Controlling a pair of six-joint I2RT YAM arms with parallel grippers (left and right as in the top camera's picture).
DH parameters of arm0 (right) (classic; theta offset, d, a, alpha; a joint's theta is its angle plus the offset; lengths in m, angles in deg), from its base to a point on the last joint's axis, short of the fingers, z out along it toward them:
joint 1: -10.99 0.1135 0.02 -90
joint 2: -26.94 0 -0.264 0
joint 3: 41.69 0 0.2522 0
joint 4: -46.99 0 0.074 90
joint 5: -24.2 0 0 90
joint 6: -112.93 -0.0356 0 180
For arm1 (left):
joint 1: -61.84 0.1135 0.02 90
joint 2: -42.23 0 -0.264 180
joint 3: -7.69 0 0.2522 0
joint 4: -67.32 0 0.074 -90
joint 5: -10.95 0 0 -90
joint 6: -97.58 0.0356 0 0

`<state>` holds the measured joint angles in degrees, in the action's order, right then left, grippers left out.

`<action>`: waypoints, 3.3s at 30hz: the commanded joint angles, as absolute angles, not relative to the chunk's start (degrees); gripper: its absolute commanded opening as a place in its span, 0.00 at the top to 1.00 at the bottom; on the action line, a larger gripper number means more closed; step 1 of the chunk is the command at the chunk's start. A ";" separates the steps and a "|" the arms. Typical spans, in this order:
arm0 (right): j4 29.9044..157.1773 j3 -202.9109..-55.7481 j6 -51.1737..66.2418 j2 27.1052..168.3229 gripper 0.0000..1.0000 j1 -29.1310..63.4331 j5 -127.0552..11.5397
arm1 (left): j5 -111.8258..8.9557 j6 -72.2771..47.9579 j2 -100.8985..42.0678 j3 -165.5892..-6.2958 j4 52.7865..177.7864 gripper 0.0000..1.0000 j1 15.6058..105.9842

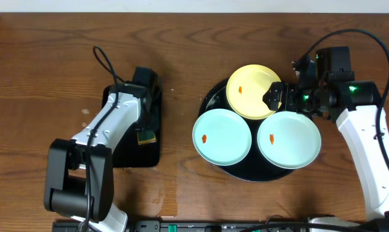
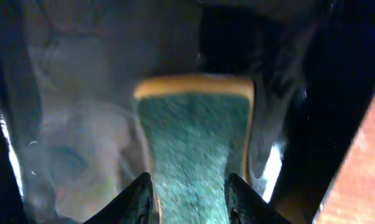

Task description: Clean dirty plates on tray and stack at the side

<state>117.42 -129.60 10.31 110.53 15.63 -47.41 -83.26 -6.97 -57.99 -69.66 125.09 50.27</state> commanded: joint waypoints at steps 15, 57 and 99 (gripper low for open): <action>117.38 -129.69 9.68 110.31 0.01 16.33 -47.54 | -80.13 -9.02 -58.82 -65.27 120.54 0.59 50.95; 117.22 -129.69 9.70 110.31 0.01 16.33 -48.02 | -83.61 -7.69 -49.36 -69.33 127.93 0.93 51.17; 97.57 -129.58 13.89 137.35 0.57 9.82 -55.30 | -67.65 -10.77 -67.26 -102.64 111.56 0.93 28.04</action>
